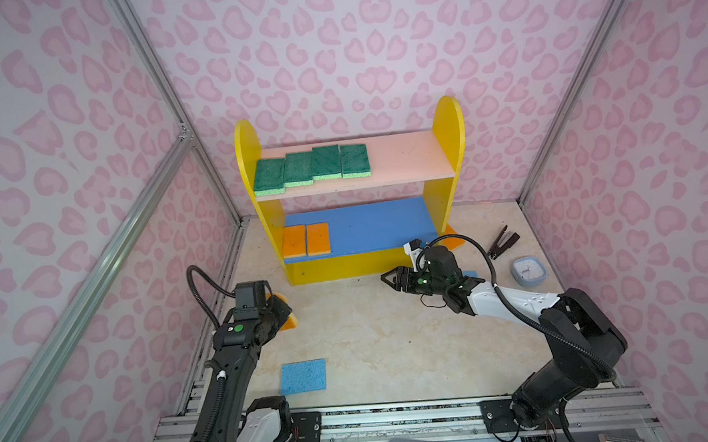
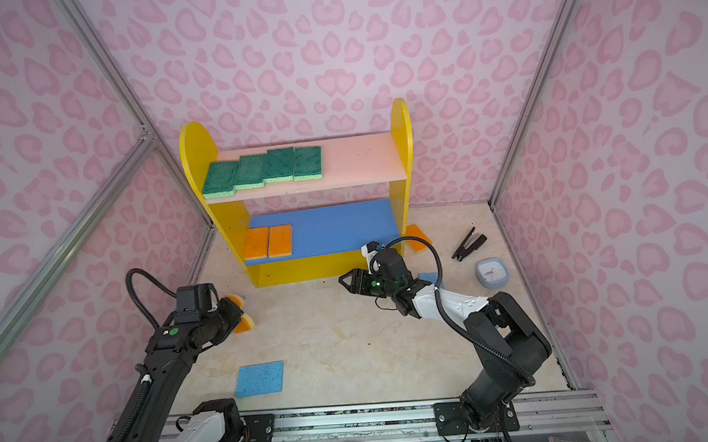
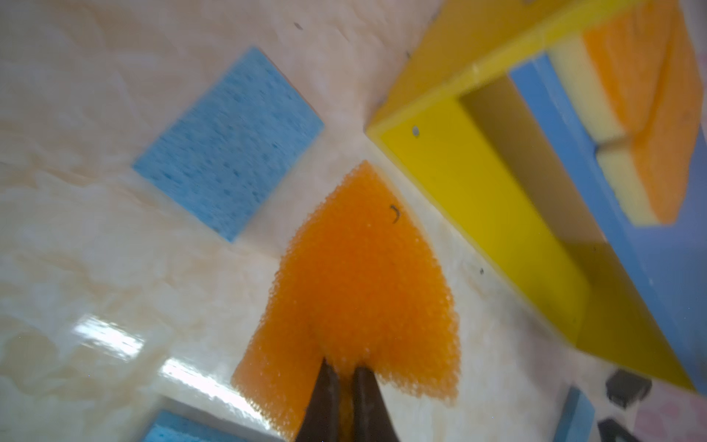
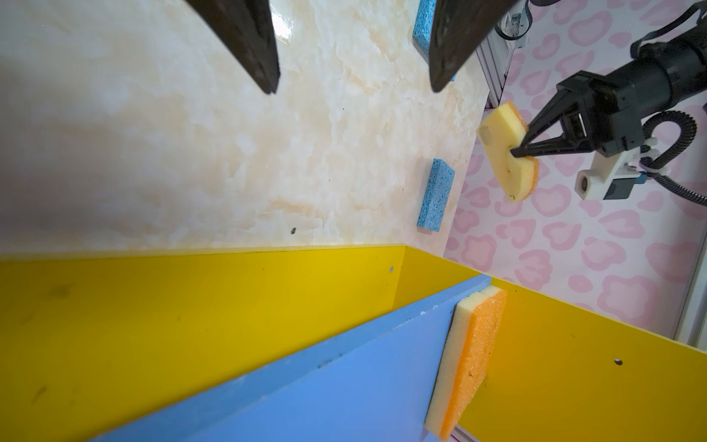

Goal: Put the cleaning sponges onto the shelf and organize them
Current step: 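Grasp the orange sponge near the blue sponge with the left gripper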

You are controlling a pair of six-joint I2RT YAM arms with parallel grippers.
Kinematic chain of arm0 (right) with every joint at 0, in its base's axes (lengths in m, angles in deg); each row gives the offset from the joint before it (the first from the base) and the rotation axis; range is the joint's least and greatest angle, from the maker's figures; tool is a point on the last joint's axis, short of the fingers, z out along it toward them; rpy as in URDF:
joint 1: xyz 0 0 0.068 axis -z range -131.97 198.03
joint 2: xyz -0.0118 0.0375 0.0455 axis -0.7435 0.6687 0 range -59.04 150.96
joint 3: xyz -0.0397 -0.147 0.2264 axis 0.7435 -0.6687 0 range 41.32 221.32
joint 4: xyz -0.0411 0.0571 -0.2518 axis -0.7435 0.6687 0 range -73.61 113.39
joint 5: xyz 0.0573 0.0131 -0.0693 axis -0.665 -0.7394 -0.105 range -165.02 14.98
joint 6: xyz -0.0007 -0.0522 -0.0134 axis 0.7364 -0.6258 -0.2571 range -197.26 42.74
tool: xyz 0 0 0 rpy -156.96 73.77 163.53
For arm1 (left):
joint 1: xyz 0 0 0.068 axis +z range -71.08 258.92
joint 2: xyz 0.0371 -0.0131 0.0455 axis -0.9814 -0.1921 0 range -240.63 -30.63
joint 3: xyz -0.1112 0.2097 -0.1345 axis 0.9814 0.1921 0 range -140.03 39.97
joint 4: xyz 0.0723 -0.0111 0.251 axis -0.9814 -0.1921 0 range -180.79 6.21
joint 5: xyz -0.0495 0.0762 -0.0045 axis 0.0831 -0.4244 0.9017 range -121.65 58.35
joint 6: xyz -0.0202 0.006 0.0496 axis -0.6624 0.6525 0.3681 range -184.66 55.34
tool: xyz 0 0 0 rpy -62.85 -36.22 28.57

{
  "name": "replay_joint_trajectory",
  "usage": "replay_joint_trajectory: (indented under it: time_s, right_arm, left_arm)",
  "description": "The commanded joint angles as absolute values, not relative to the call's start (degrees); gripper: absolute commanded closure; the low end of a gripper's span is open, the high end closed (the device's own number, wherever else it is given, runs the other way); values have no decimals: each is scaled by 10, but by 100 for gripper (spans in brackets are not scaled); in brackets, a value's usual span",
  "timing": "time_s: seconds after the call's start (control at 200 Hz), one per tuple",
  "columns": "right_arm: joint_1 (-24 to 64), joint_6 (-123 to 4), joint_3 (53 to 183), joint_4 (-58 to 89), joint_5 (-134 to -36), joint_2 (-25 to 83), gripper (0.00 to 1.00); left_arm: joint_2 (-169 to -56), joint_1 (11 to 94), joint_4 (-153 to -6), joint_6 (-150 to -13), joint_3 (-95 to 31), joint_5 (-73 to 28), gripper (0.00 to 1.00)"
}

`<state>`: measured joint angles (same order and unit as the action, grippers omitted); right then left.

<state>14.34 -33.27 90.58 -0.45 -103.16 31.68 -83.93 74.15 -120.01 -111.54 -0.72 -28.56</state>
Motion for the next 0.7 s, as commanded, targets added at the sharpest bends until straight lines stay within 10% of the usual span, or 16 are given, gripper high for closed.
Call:
replay_joint_trajectory:
  time_s: [0.0,0.29,0.555,0.695]
  right_arm:
    - [145,-355,894,21,-1005,294,37]
    - [188,-372,808,102,-993,192,37]
    - [174,-396,784,197,-947,124,36]
    - [151,-381,764,190,-933,105,36]
  left_arm:
    - [-876,638,-1190,-1161,-6,-319,97]
    - [-1105,463,-1020,-1234,-37,-338,86]
    - [-1221,421,-957,-1223,-124,-316,14]
    - [-1181,418,-965,-1204,-113,-327,9]
